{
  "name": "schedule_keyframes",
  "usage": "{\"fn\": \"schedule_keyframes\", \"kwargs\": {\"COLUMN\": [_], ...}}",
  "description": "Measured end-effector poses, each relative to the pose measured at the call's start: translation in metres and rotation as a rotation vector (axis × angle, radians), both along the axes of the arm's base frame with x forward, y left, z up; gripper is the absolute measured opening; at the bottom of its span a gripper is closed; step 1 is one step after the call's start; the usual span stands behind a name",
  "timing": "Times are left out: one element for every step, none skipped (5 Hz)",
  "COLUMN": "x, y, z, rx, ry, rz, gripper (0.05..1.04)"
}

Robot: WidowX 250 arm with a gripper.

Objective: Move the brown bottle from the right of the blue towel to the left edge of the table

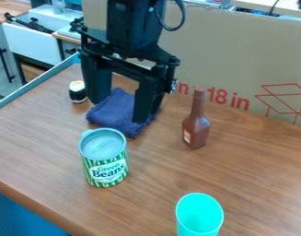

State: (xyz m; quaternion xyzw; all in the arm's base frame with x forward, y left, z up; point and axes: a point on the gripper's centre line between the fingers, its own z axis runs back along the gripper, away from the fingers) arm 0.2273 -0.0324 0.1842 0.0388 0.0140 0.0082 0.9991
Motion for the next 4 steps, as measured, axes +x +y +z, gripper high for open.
{"fn": "schedule_keyframes", "kwargs": {"x": [0.0,0.017,0.044,0.071], "y": [-0.001,-0.004,0.0,-0.001], "z": [-0.005,-0.002,0.002,-0.004], "rx": [0.001,-0.008,-0.054,-0.064], "ry": [0.023,0.03,0.001,-0.007], "rz": [-0.004,-0.069,-0.109,-0.164], "gripper": [1.001,1.001,1.001,1.001]}}
